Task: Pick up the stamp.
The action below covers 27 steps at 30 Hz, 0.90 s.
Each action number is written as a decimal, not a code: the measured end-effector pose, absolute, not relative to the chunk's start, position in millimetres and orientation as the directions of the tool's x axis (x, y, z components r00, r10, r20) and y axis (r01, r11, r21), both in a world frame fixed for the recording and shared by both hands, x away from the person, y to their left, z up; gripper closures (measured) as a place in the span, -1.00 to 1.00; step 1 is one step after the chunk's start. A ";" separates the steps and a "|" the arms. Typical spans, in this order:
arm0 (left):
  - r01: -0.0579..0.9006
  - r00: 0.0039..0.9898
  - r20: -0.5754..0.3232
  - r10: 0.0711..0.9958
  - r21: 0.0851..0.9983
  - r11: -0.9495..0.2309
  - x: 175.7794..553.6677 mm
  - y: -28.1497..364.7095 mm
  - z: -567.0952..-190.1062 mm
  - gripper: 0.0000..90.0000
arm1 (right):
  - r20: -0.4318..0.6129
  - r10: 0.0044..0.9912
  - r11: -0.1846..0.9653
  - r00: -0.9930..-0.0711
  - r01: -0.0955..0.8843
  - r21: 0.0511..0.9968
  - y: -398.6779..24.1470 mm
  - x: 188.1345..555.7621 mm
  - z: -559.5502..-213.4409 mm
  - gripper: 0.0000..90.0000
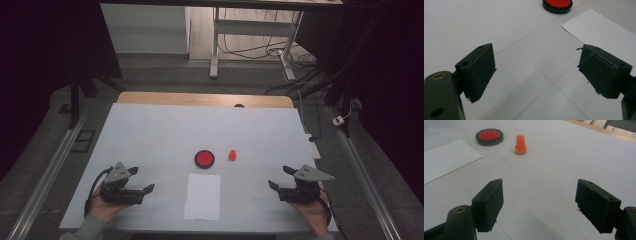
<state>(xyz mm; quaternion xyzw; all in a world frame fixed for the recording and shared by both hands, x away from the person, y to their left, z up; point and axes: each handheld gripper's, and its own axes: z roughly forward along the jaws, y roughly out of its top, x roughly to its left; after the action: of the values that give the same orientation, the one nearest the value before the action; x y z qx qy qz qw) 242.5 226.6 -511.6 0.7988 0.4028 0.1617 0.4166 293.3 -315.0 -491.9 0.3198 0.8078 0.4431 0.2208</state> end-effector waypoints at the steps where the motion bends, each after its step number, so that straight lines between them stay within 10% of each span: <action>1: 0.508 0.624 -0.077 0.778 0.796 -0.329 242.6 226.4 -511.6 -0.69 | -0.071 0.712 0.398 -0.698 0.319 0.860 -314.1 293.9 -490.5 -0.51; 27: 0.513 0.626 -0.091 0.775 0.796 -0.321 245.1 227.0 -511.8 -0.69 | -0.052 0.711 0.381 -0.701 0.322 0.867 -286.0 315.7 -476.0 -0.48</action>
<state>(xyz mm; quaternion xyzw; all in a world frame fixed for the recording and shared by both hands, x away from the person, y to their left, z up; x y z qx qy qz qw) 245.1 227.0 -511.8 0.7975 0.4036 0.1556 0.4205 315.7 -286.0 -476.0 0.3215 0.8029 0.4540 0.2143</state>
